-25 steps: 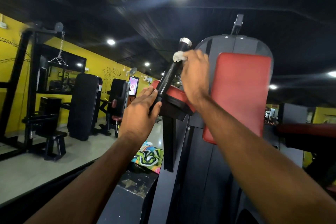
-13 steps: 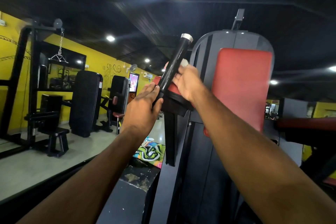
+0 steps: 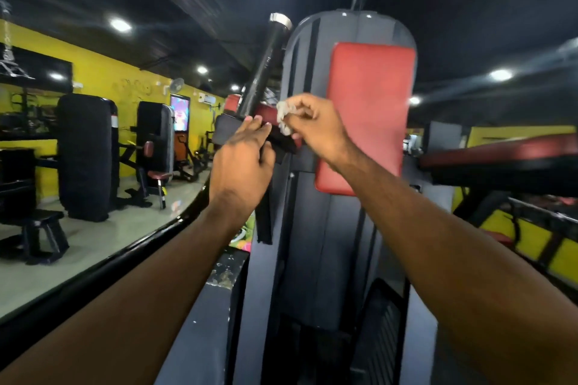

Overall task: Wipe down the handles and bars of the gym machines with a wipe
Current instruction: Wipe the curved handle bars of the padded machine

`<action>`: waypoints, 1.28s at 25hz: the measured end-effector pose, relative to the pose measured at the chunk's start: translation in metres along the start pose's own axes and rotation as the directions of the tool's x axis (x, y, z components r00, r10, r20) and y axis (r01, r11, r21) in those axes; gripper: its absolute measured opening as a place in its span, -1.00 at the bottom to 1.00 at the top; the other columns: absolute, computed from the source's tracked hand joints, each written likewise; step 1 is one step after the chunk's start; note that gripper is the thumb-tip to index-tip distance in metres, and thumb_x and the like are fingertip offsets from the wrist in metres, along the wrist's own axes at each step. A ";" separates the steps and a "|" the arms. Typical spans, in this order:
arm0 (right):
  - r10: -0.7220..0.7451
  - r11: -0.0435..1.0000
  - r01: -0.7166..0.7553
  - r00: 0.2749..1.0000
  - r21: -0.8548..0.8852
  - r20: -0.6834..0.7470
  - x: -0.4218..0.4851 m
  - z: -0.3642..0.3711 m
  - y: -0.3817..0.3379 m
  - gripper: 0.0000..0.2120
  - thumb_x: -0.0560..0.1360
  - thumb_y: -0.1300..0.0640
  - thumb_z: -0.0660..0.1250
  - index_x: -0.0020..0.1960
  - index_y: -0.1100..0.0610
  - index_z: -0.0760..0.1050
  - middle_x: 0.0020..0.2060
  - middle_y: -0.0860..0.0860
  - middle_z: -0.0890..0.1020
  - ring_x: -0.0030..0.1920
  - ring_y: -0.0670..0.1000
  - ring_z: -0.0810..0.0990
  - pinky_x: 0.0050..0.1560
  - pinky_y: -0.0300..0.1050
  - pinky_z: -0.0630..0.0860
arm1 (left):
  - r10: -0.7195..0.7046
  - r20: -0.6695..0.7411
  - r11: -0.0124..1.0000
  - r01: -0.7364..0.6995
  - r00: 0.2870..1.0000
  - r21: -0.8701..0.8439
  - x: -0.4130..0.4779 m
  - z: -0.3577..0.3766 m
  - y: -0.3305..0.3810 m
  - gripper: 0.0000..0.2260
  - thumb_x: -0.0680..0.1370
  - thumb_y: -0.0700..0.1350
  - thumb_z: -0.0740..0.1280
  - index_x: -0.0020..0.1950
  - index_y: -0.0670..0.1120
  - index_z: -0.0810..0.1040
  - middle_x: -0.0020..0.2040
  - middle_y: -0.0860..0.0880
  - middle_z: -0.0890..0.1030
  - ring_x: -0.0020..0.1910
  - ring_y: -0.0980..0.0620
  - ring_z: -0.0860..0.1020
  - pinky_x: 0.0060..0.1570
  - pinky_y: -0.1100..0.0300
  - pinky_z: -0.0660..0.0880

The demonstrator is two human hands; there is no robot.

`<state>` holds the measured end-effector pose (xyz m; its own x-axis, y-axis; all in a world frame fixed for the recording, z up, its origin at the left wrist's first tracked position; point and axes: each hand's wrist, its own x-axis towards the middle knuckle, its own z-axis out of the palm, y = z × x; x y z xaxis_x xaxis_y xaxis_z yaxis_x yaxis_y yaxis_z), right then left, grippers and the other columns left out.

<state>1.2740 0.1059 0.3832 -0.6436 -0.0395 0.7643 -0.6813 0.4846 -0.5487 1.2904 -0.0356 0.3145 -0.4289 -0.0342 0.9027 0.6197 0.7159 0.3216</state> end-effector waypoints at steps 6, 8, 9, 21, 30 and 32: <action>0.013 0.820 -0.181 0.955 -0.543 -0.298 -0.067 -0.131 -0.009 -0.90 0.46 0.16 0.31 -0.13 -0.01 0.42 -0.29 -0.02 0.67 -0.22 0.04 0.66 -0.09 -0.02 0.57 | 0.128 0.102 0.954 -0.095 0.986 -0.286 -0.023 0.033 0.078 -0.70 0.53 -0.15 0.31 0.25 -0.09 0.62 0.25 -0.05 0.61 0.24 0.00 0.56 0.29 0.19 0.42; 0.016 0.786 -0.272 0.906 -0.554 -0.422 -0.103 -0.173 -0.014 -0.96 0.46 0.14 0.30 -0.09 0.04 0.47 -0.26 -0.05 0.66 -0.18 0.02 0.63 -0.06 -0.02 0.55 | 0.161 0.124 0.937 -0.113 0.979 -0.330 -0.034 0.041 0.107 -0.72 0.52 -0.16 0.32 0.21 -0.09 0.64 0.19 -0.06 0.64 0.17 -0.05 0.61 0.24 0.13 0.48; 0.027 0.769 -0.323 0.878 -0.552 -0.477 -0.124 -0.191 -0.018 -0.93 0.45 0.14 0.29 -0.06 0.05 0.49 -0.23 -0.06 0.66 -0.16 0.02 0.62 -0.05 -0.02 0.54 | 0.186 0.134 0.925 -0.128 0.973 -0.358 -0.041 0.044 0.126 -0.73 0.51 -0.14 0.31 0.18 -0.08 0.66 0.15 -0.06 0.66 0.12 -0.08 0.62 0.20 0.09 0.51; -0.029 0.454 -0.614 0.715 -0.646 -0.699 -0.289 -0.287 -0.034 -0.82 0.52 0.27 0.26 0.10 0.11 0.49 0.02 0.08 0.58 -0.03 0.08 0.54 -0.10 -0.11 0.43 | 0.569 0.183 0.732 -0.392 0.802 -0.557 -0.090 0.112 0.278 -0.64 0.58 -0.12 0.32 0.38 -0.16 0.50 0.36 -0.12 0.51 0.39 0.02 0.44 0.39 0.11 0.35; -0.056 0.369 -0.616 0.732 -0.696 -0.679 -0.272 -0.306 0.013 -0.77 0.54 0.31 0.30 0.15 0.10 0.49 0.06 0.09 0.58 -0.03 0.08 0.56 -0.08 -0.07 0.51 | 0.616 0.019 0.620 -0.470 0.787 -0.628 -0.069 0.200 0.297 -0.52 0.62 -0.07 0.29 0.51 -0.14 0.30 0.52 -0.11 0.30 0.53 0.01 0.20 0.47 0.10 0.21; -0.131 0.316 -0.610 0.730 -0.726 -0.670 -0.258 -0.306 0.034 -0.74 0.51 0.32 0.33 0.16 0.10 0.52 0.06 0.07 0.57 -0.01 0.07 0.57 -0.04 -0.06 0.54 | 0.633 -0.047 0.551 -0.493 0.772 -0.673 -0.058 0.229 0.300 -0.51 0.62 -0.09 0.28 0.53 -0.15 0.28 0.53 -0.12 0.27 0.53 0.02 0.18 0.48 0.14 0.17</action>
<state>1.5234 0.4005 0.2710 -0.1471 0.4936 0.8572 0.4305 0.8121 -0.3938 1.3509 0.3407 0.2933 0.0918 0.3946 0.9143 0.9955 -0.0578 -0.0751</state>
